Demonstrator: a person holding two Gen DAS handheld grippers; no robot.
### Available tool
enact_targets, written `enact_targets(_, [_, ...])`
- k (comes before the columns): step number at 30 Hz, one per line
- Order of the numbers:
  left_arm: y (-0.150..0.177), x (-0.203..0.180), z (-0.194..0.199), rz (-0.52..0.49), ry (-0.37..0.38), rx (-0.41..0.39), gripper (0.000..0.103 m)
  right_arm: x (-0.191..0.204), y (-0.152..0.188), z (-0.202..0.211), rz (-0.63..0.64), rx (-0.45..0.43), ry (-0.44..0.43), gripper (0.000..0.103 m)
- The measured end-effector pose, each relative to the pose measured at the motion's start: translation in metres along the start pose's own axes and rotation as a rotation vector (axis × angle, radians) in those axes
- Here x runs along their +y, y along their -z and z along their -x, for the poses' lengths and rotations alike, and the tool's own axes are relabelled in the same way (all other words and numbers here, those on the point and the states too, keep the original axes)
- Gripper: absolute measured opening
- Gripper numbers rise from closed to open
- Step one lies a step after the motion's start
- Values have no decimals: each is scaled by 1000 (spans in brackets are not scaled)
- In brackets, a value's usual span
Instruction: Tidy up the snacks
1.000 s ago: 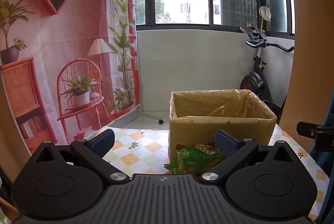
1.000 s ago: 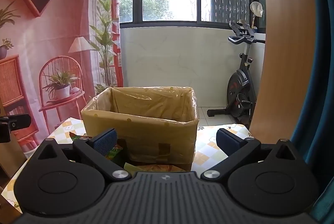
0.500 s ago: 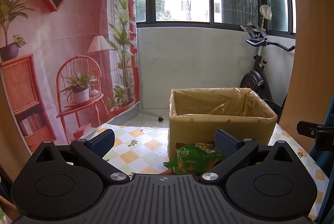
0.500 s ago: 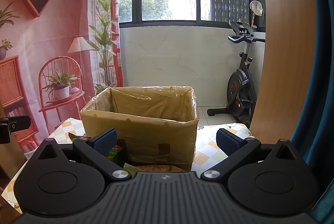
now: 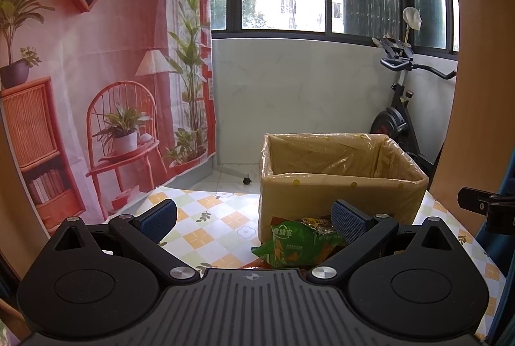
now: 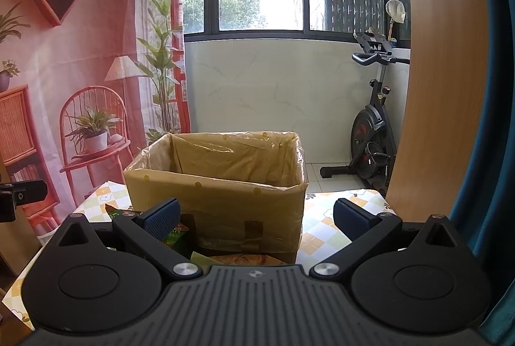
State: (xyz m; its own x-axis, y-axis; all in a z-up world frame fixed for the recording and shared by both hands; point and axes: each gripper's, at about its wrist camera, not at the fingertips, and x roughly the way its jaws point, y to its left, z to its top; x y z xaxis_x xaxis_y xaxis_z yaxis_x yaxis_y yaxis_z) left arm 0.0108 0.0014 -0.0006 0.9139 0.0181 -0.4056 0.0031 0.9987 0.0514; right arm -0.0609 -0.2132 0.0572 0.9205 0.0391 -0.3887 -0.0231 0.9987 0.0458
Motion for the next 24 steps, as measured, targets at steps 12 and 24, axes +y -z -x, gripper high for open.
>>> enact_targets(12, [1,1,-1,9,0,7,103,1,0,-1,3,4,2,103])
enact_targets(24, [2,1,-2,19,9,13,103,0,0,-1,3,5,2,103])
